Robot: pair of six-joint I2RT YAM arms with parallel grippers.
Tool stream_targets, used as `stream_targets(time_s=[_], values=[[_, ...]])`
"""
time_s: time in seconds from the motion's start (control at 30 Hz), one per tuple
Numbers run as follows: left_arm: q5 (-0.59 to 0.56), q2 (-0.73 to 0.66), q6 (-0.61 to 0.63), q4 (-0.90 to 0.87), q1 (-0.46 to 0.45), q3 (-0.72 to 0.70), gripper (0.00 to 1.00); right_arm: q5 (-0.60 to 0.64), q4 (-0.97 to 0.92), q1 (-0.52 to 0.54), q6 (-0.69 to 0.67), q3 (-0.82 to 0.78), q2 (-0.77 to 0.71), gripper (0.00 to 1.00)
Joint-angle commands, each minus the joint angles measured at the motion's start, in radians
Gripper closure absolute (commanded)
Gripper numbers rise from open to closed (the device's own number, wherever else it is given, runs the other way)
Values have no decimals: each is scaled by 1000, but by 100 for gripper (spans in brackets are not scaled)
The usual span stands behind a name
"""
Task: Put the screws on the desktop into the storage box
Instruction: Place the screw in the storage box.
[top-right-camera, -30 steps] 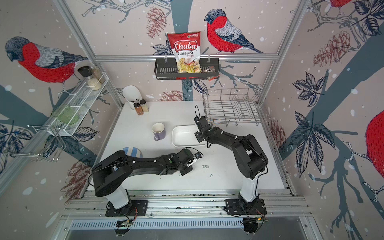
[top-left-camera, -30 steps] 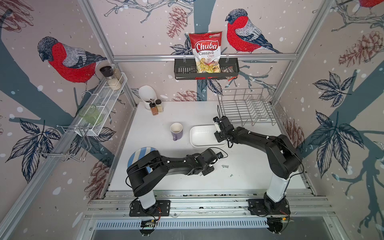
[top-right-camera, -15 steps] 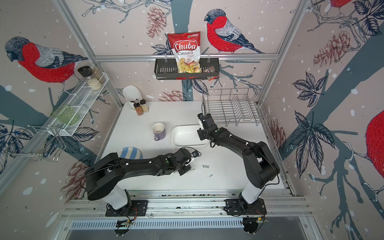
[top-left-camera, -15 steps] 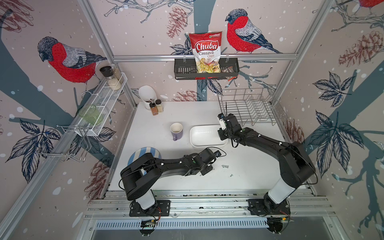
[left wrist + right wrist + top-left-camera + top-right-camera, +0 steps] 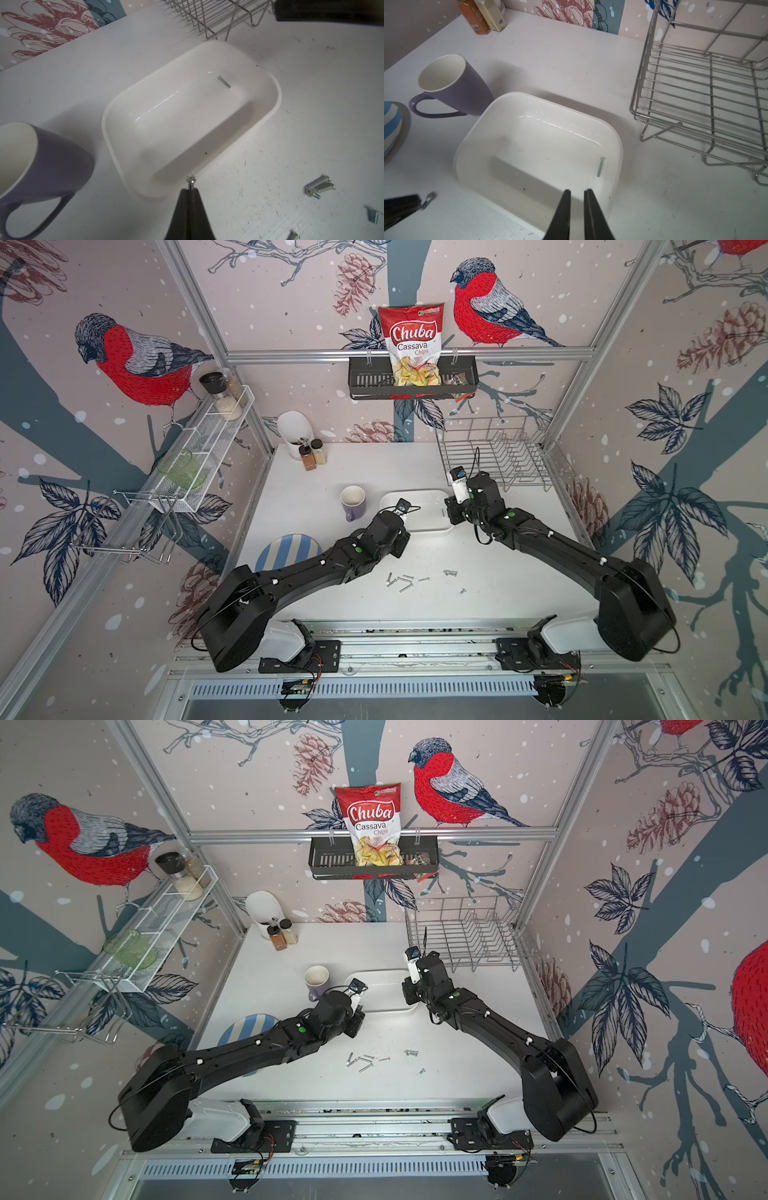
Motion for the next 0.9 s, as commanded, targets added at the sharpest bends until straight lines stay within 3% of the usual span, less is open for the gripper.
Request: stream_targets(time_s=[0.0, 0.1, 0.2, 0.43, 0.63, 0.77, 0.87], values=[[37, 46, -98, 23, 38, 69, 100, -6, 31, 38, -1, -47, -80, 81], [48, 116, -119, -23, 69, 148, 100, 28, -11, 128, -29, -76, -142, 65], [63, 190, -122, -62, 100, 218, 100, 85, -17, 220, -34, -124, -186, 61], [96, 241, -117, -57, 139, 241, 100, 77, -5, 278, -30, -205, -206, 63], [140, 197, -147, 20, 180, 163, 100, -18, -5, 391, -260, -244, -90, 69], [141, 105, -165, 63, 182, 80, 100, -36, -25, 407, -299, -218, 36, 68], [155, 31, -189, 102, 181, 3, 100, -12, -56, 434, -322, -199, 87, 60]])
